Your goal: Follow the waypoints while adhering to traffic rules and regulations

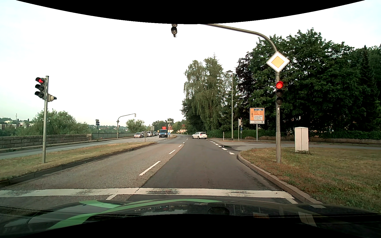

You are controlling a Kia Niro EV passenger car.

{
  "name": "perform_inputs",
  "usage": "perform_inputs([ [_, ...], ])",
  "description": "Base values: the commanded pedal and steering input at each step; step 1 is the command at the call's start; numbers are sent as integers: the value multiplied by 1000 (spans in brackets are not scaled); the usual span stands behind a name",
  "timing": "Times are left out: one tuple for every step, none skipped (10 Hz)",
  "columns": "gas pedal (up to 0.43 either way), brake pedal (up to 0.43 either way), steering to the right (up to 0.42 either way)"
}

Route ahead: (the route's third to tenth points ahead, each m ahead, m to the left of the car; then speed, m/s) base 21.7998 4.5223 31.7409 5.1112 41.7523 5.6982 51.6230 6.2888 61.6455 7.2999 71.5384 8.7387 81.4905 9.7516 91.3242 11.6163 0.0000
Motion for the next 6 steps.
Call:
perform_inputs([
  [0, 213, -14],
  [0, 213, -14],
  [0, 213, -14],
  [0, 213, -14],
  [0, 213, -14],
  [0, 213, -14],
])
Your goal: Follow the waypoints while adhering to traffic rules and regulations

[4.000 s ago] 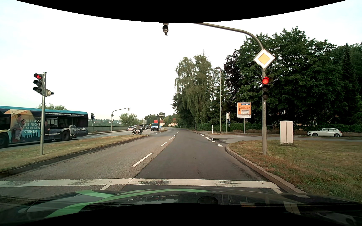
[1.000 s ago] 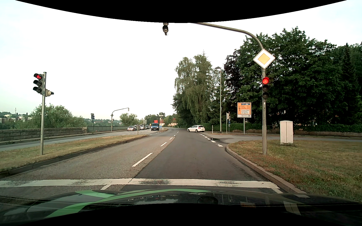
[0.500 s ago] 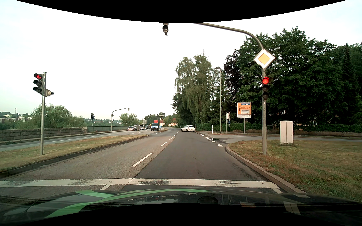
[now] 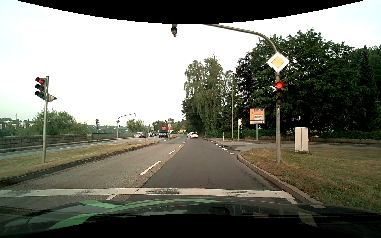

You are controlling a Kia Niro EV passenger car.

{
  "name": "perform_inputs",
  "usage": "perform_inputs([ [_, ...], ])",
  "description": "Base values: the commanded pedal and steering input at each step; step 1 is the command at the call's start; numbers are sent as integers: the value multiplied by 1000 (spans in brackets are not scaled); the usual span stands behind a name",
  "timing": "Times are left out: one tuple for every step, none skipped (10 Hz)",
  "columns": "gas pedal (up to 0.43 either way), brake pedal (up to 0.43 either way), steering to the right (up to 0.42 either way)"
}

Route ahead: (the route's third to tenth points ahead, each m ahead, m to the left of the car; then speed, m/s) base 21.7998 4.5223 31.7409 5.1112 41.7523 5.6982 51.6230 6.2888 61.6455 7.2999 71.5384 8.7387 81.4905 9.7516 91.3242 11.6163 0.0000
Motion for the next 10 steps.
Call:
perform_inputs([
  [0, 213, -15],
  [0, 213, -14],
  [0, 213, -14],
  [0, 213, -14],
  [0, 213, -14],
  [0, 213, -14],
  [0, 213, -14],
  [0, 213, -14],
  [0, 213, -15],
  [0, 213, -14],
])
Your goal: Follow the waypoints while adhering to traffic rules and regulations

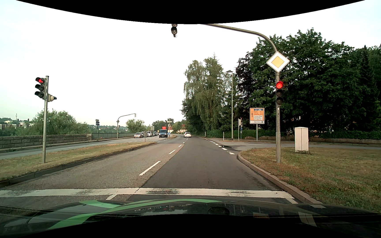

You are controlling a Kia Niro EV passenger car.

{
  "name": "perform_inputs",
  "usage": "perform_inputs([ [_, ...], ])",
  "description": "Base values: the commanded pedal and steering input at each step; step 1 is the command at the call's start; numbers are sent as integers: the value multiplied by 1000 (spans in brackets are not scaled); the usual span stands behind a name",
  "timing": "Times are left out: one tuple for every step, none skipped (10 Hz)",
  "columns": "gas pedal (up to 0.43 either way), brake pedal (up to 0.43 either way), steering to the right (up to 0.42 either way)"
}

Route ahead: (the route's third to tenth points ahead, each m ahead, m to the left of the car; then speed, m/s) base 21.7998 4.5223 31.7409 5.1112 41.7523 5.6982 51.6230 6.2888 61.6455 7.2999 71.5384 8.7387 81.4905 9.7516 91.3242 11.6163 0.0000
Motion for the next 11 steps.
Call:
perform_inputs([
  [0, 213, -14],
  [0, 213, -14],
  [0, 213, -14],
  [0, 213, -14],
  [0, 213, -14],
  [0, 213, -15],
  [0, 213, -14],
  [0, 213, -14],
  [0, 213, -15],
  [0, 213, -14],
  [0, 213, -14],
])
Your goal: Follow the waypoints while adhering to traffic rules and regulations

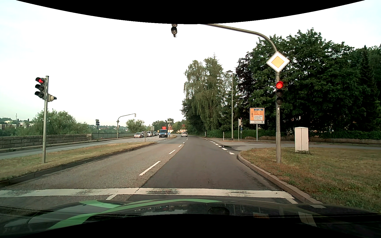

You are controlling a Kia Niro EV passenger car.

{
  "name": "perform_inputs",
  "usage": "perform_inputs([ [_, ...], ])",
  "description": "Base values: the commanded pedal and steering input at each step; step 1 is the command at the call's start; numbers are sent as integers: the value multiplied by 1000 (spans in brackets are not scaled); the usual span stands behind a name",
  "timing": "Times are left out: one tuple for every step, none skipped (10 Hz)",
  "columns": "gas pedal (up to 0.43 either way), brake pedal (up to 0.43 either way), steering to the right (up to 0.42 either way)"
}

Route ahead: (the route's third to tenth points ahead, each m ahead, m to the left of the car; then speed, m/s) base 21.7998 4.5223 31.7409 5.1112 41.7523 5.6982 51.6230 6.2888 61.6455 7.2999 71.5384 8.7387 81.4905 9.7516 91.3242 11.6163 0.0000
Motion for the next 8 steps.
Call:
perform_inputs([
  [0, 213, -14],
  [0, 213, -14],
  [0, 213, -15],
  [0, 213, -14],
  [0, 213, -14],
  [0, 213, -15],
  [0, 213, -14],
  [0, 165, -15],
])
